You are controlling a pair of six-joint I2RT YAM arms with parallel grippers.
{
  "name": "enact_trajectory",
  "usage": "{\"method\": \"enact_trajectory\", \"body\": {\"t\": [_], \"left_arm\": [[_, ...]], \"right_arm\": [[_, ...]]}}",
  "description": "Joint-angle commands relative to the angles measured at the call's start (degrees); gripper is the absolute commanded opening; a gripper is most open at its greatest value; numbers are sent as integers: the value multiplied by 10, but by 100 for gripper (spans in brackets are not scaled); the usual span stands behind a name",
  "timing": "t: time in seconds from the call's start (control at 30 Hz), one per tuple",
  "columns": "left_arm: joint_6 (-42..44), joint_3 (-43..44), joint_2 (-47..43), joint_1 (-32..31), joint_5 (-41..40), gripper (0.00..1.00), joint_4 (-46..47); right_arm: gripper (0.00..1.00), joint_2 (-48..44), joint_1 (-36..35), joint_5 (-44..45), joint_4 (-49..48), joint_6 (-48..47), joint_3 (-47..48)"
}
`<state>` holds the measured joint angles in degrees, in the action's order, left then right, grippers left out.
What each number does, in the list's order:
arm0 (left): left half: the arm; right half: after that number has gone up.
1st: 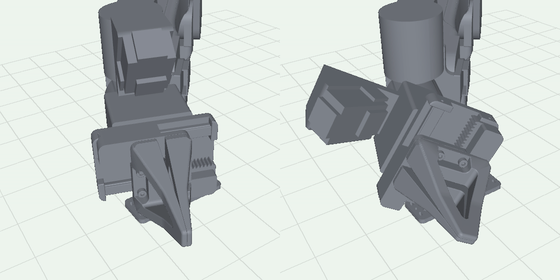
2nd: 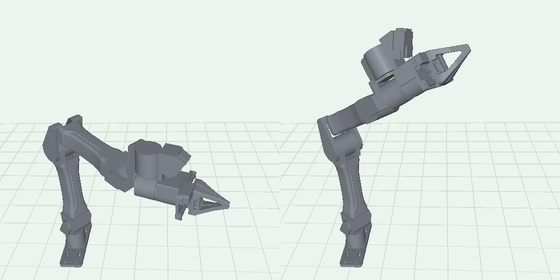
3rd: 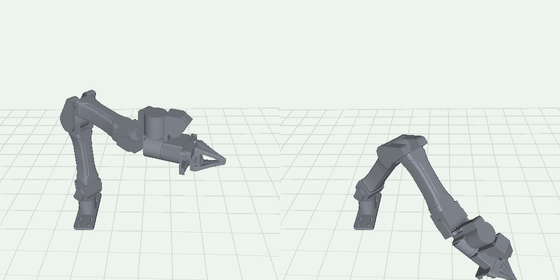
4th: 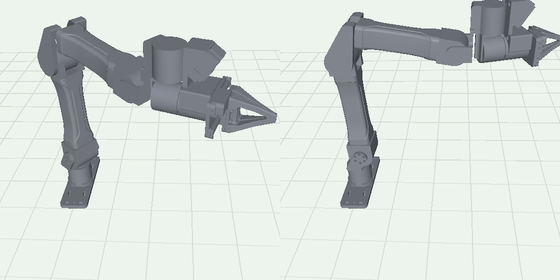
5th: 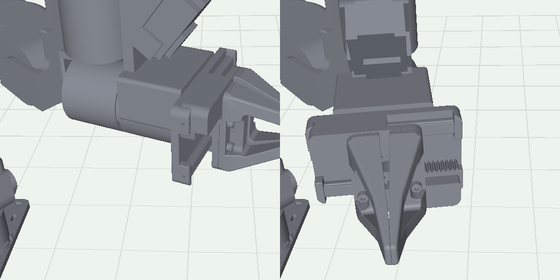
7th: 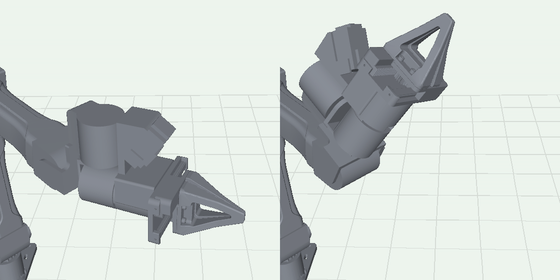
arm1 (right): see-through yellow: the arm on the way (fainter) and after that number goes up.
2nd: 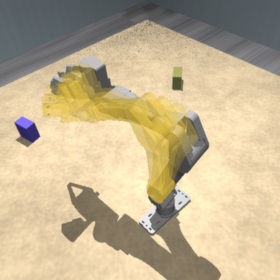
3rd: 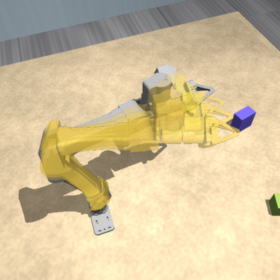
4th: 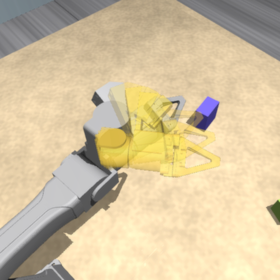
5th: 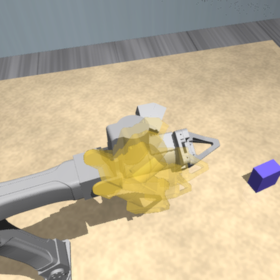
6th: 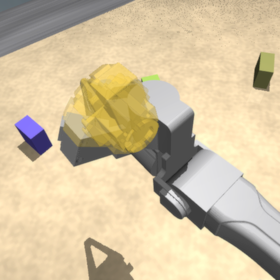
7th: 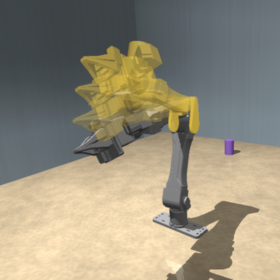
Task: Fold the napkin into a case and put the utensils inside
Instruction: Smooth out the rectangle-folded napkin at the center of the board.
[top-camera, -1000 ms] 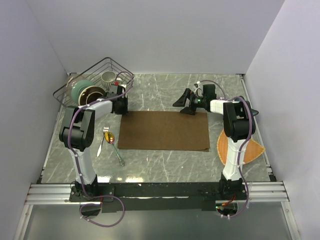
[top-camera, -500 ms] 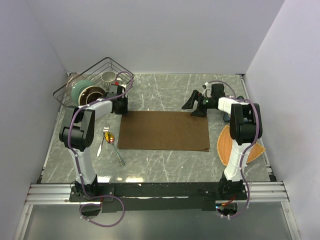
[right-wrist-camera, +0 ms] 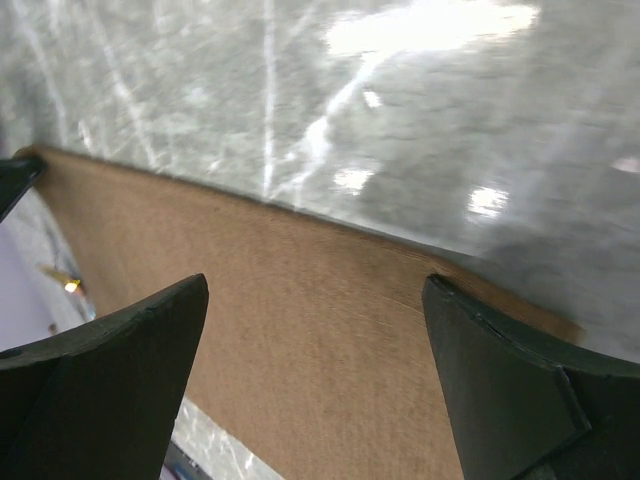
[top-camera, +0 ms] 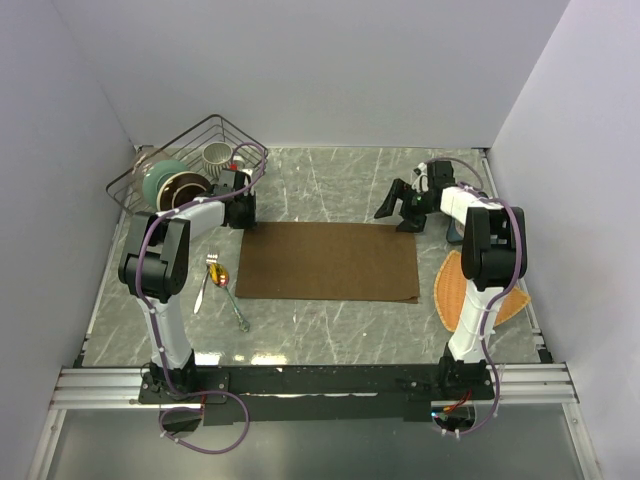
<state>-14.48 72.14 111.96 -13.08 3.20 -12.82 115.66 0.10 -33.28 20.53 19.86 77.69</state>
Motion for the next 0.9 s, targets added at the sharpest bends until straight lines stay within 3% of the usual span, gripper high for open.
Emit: {"method": "enact_trajectory", "body": {"t": [0.0,0.43,0.5,0.67,0.77,0.87], "left_arm": [[6,7,13,10,-24,1,-26],[6,10,1,11,-21,1,-27],[5,12,-11,13,0,1,-24],[31,26,-56,11,45,16,-7],[44,31,-68,6,38,14,3],[58,38,-65,-5,18,11,3]], "right_arm": [[95,-4,11,118,75,-7,25],[90,-9,10,227,117,5,57],[88,-17,11,205,118,-3,62],[84,-44,-14,140,137,-46,79],[78,-61,-32,121,141,-64,77],[66,-75,-43,122,137,-72,71]]}}
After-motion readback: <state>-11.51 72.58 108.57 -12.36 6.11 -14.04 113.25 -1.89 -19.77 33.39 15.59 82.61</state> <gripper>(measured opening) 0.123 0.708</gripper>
